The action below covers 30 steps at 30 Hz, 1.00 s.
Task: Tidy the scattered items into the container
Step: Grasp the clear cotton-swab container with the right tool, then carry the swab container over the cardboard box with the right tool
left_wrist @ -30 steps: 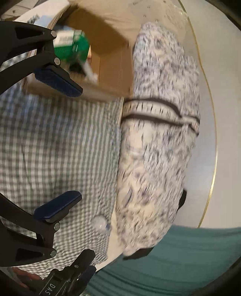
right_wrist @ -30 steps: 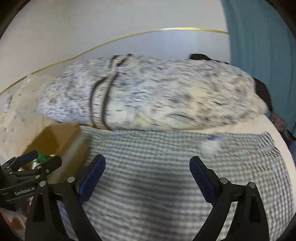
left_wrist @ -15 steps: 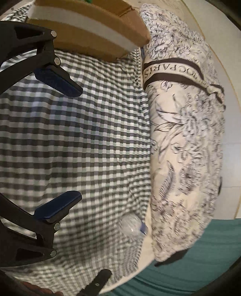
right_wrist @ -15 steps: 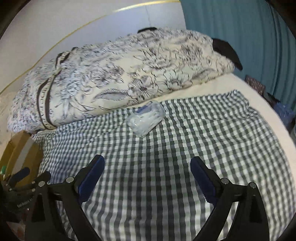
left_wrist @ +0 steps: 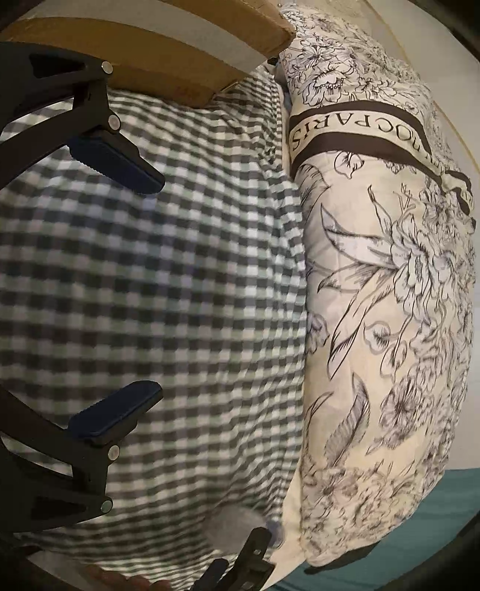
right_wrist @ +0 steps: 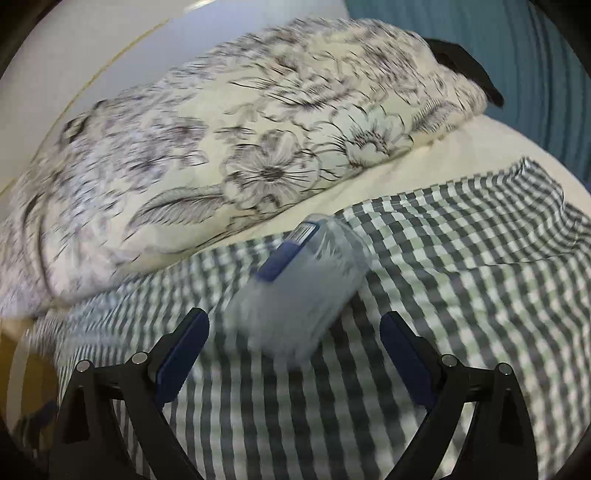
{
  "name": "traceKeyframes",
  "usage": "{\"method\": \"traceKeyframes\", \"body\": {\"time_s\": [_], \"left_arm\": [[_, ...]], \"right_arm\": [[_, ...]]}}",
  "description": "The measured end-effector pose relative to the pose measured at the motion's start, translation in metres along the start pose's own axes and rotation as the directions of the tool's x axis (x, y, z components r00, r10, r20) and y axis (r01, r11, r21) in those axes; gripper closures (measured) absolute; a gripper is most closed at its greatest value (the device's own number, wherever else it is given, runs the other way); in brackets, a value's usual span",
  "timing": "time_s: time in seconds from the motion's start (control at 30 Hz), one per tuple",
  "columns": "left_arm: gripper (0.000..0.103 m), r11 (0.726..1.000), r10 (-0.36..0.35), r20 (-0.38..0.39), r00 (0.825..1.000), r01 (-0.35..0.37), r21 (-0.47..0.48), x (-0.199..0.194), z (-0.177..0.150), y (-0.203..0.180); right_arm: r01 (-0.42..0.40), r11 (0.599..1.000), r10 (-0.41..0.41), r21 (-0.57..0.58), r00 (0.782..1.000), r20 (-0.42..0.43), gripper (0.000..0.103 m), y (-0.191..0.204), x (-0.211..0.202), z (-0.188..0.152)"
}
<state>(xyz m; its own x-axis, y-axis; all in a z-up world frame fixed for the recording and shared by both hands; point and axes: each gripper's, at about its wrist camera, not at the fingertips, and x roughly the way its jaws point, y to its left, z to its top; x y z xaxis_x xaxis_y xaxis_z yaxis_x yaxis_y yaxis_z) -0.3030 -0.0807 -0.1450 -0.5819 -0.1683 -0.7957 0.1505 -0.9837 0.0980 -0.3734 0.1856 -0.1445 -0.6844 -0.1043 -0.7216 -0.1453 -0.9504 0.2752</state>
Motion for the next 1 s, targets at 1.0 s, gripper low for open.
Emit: {"method": "traceKeyframes", "body": {"time_s": [1.0], "left_arm": [[0.000,0.990,0.044,0.119,0.992,-0.027,-0.137,-0.174,-0.040,0.118]], "right_arm": [[-0.246,0.957,0.218,-0.155,0.960,-0.177,0.040,0.059,-0.153,-0.103]]}}
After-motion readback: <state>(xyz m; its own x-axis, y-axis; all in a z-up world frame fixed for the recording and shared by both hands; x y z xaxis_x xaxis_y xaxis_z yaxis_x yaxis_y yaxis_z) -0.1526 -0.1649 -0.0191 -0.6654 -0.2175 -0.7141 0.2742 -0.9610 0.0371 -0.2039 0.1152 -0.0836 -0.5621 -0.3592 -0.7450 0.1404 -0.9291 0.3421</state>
